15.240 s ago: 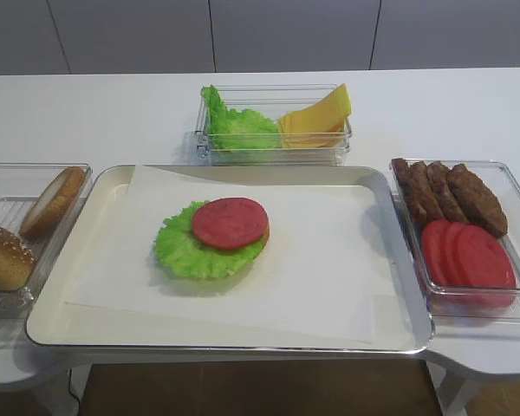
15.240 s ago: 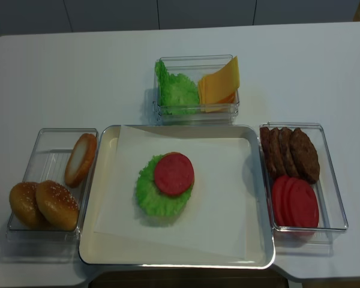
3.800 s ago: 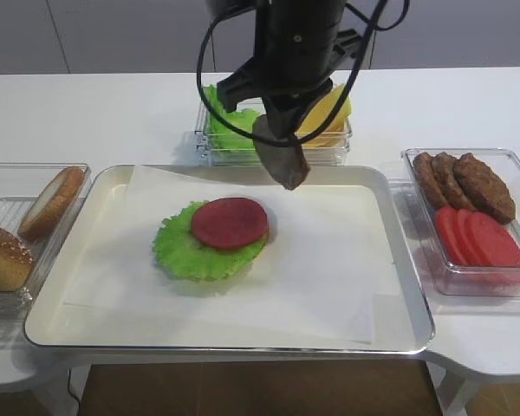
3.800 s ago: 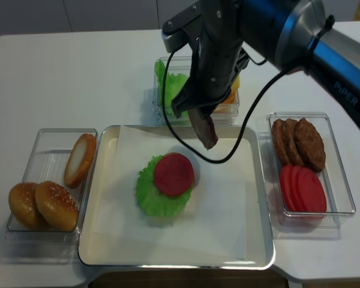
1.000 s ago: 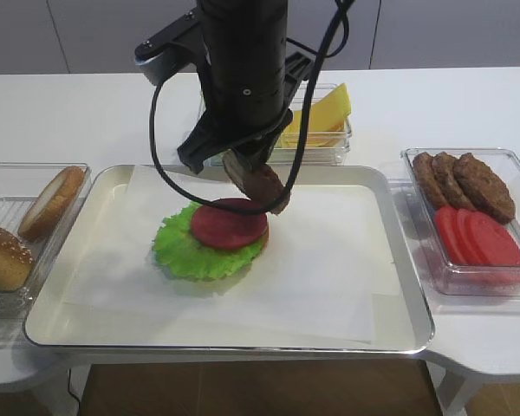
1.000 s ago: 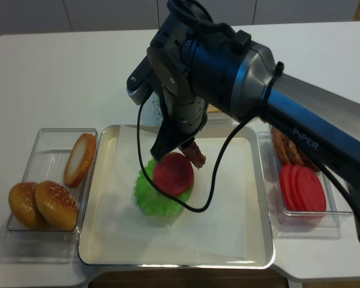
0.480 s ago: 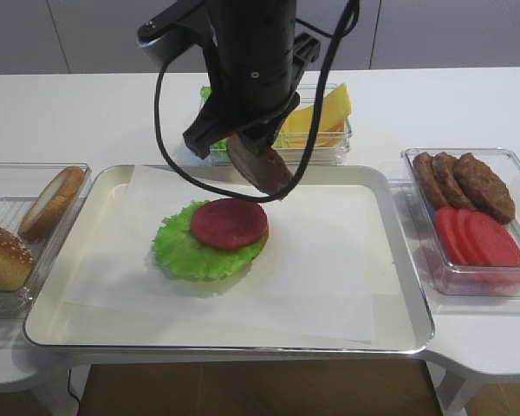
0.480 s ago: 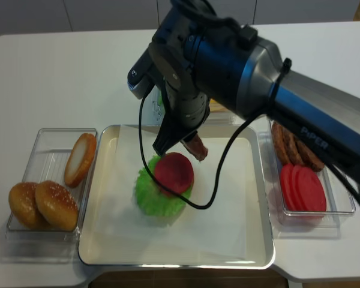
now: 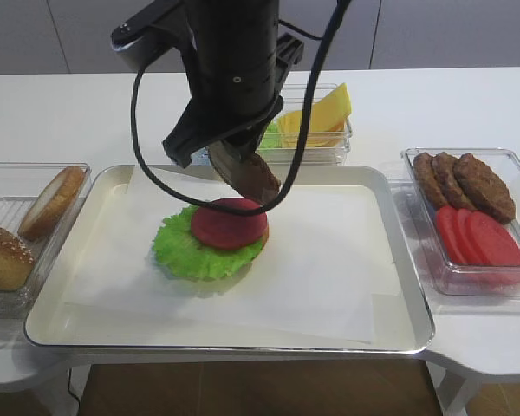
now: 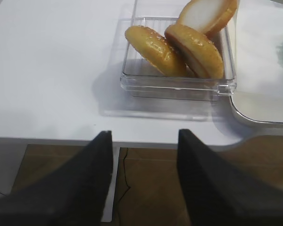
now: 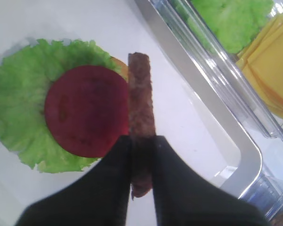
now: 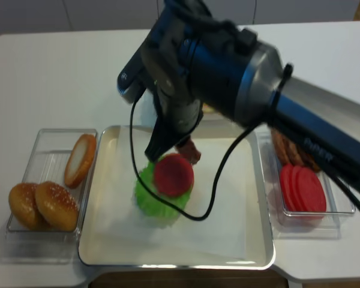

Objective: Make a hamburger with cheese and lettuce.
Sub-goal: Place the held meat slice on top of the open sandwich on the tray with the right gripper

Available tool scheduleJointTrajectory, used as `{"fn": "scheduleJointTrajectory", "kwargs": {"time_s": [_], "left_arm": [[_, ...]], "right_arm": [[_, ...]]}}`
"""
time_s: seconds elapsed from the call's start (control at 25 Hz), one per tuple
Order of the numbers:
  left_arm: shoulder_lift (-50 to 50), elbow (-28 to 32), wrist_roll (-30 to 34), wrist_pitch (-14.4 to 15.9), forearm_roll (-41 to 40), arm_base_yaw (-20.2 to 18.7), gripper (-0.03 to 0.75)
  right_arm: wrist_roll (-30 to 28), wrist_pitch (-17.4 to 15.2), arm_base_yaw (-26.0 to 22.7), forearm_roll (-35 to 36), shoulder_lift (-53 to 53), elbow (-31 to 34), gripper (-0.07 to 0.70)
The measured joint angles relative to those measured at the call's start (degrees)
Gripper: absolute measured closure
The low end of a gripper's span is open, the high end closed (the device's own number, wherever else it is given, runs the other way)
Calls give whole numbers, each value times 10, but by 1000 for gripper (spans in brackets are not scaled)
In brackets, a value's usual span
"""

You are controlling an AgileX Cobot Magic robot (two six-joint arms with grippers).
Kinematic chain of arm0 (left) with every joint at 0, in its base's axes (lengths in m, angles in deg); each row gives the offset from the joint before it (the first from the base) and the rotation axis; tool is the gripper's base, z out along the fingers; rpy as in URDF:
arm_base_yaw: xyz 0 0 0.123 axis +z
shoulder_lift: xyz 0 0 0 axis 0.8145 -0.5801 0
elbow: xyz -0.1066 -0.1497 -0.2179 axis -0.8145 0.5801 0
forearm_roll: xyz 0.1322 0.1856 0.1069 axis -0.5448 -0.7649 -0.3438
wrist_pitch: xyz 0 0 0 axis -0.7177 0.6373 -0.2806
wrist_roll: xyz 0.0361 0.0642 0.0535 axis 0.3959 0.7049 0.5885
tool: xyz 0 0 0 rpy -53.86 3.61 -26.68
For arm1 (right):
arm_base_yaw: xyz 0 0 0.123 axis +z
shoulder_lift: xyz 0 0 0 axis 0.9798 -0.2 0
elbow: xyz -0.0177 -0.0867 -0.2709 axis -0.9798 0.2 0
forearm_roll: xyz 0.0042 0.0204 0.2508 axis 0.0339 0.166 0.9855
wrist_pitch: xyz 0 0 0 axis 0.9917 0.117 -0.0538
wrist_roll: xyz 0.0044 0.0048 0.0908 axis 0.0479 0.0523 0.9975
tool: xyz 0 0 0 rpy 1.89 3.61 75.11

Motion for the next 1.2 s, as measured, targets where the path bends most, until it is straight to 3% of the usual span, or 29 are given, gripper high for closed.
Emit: {"fn": "scheduleJointTrajectory", "kwargs": {"time_s": [0.56, 1.2], "left_arm": [[0, 0, 0, 0, 0, 0, 379], [0, 0, 0, 0, 0, 0, 379]], "right_arm": [[1, 0, 2, 3, -20, 0, 523], [1, 2, 4, 79, -23, 0, 523]]}}
